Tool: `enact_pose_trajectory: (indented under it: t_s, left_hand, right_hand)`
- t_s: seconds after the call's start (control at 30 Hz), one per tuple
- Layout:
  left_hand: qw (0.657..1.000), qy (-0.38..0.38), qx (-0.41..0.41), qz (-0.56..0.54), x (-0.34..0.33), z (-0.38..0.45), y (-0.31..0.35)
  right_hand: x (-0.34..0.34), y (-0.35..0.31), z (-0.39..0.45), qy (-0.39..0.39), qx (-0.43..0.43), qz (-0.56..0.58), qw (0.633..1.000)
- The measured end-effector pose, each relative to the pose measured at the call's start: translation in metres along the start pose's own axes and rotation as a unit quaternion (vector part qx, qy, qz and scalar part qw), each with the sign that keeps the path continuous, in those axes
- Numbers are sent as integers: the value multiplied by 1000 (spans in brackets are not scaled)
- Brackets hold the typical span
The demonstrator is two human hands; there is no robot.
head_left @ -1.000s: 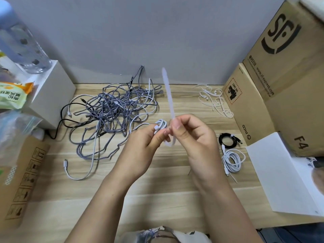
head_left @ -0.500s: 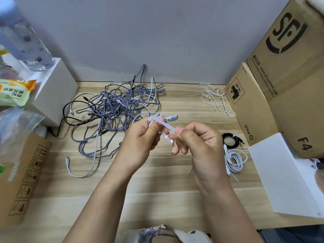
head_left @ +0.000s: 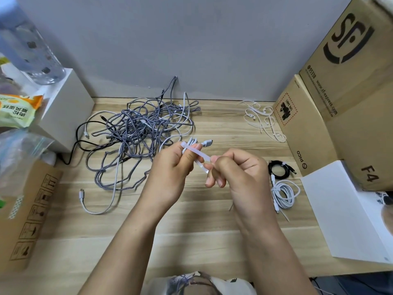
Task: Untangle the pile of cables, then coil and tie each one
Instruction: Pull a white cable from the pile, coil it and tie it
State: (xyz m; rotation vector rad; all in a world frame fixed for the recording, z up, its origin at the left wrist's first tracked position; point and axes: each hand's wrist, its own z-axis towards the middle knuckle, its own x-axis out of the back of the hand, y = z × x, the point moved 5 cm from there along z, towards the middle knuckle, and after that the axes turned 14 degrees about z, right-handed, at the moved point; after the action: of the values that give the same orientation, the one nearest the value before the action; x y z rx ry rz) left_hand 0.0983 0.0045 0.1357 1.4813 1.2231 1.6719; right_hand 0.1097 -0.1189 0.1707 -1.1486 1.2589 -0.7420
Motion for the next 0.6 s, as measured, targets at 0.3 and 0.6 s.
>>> enact_pose_trajectory:
  t_s: [0.3,0.6]
  left_hand:
    - [1000,0,2,10,-1,0,-1]
    - [997,22,-10,72,3,-5,7]
  right_hand:
    - [1,2,1,0,2,7,1000]
    - [1,6,3,4,-1,14,1000]
